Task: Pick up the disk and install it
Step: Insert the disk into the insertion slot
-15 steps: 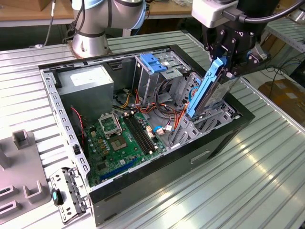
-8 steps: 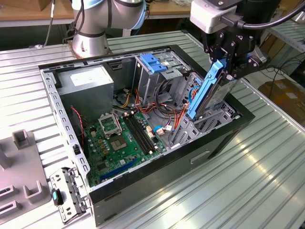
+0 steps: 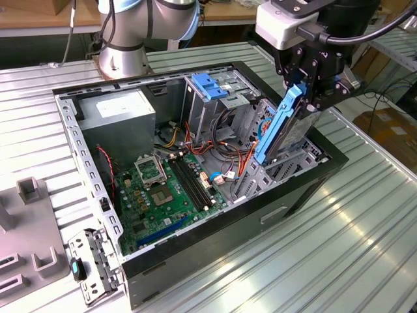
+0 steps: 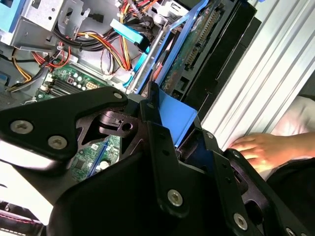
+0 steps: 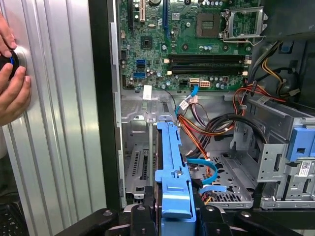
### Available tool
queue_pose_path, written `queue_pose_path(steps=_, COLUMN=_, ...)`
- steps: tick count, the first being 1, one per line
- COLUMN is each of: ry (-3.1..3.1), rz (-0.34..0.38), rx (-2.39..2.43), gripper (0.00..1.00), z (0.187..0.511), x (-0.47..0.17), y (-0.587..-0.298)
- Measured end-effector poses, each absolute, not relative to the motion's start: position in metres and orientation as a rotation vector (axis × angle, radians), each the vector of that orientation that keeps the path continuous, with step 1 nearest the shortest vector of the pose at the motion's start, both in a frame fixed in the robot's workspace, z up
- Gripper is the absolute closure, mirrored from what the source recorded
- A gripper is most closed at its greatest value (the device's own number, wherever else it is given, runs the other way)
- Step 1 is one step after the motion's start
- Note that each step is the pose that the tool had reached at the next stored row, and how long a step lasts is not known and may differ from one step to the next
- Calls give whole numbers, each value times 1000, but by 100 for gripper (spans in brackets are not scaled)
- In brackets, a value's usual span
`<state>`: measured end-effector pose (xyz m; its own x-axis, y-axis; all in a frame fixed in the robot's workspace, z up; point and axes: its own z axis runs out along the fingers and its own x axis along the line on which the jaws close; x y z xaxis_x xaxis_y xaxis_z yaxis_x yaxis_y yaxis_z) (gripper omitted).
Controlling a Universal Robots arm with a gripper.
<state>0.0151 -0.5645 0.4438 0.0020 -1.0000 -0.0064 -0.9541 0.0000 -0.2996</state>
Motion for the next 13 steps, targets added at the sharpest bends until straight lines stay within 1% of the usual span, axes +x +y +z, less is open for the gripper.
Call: queue_pose_path(steps=13, ry=2054, rz=-309, rx=-2056, gripper=63, z=438, x=16, y=-563)
